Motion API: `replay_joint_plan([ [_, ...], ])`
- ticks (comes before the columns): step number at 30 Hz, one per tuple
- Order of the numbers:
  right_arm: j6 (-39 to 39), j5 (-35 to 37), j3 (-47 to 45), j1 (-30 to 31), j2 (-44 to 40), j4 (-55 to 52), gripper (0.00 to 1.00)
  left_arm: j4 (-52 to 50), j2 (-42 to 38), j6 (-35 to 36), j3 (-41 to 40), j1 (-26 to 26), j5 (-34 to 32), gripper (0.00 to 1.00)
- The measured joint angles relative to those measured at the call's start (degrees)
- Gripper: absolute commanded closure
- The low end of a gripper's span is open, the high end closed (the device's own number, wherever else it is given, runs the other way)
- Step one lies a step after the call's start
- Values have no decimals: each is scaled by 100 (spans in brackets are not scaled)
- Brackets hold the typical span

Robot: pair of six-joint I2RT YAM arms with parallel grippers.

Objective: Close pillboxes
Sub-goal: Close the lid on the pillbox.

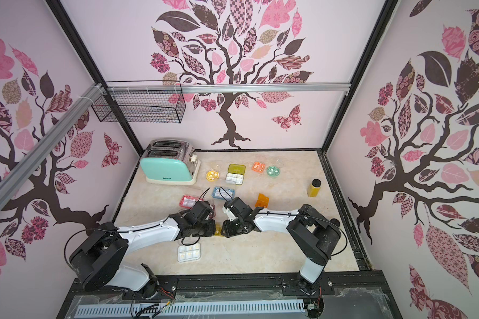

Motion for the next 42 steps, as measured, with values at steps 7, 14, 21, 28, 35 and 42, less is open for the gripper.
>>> replay_joint_plan([
  [7,61,-37,2,7,85,50,67,13,0,-2,0,0,2,87],
  [14,151,-33,15,7,101,44,69,11,0,-2,0,2,0,87],
  [21,223,-94,114,7,188,-20,61,17,0,9,0,2,-9,88],
  [28,249,-70,133,7,190,-79,59,-11,-157,81,-87,0,79,77],
  [35,289,22,210,9,190,-83,59,-227,-599,238,-90,0,221,60],
  [42,400,39,245,9,190,-48,62,-584,-1071,330,-52,0,175,54],
])
